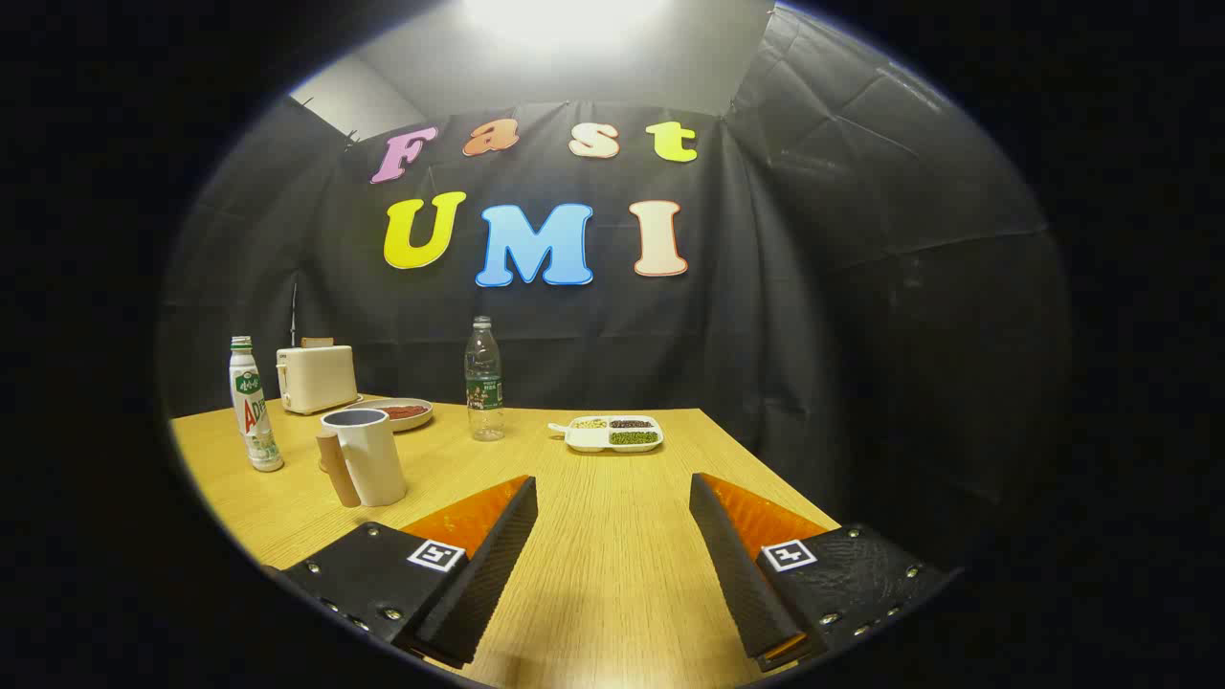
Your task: Take the bottle from table, then pour the juice into the cup, finally place the bottle on the coaster
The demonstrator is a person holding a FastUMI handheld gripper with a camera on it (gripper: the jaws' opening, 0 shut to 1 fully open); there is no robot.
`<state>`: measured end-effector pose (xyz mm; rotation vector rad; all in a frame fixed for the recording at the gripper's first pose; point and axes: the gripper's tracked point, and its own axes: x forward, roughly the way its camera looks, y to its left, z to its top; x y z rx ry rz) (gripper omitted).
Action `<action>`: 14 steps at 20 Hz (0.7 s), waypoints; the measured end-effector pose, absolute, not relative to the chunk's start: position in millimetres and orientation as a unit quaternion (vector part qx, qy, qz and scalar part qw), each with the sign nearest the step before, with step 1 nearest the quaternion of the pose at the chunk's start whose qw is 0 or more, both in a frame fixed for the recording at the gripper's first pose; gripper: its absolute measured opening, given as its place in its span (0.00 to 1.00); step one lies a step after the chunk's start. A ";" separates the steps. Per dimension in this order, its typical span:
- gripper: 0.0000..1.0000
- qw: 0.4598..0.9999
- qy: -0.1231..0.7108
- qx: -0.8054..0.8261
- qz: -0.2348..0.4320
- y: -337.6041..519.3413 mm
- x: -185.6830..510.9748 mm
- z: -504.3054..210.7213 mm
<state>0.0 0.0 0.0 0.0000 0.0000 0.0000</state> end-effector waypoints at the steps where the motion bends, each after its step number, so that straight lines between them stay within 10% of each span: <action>1: 0.97 1.000 0.000 0.000 0.000 0.0 -0.2 1.2; 14: 0.97 1.000 0.003 0.007 -0.004 -1.6 19.8 5.7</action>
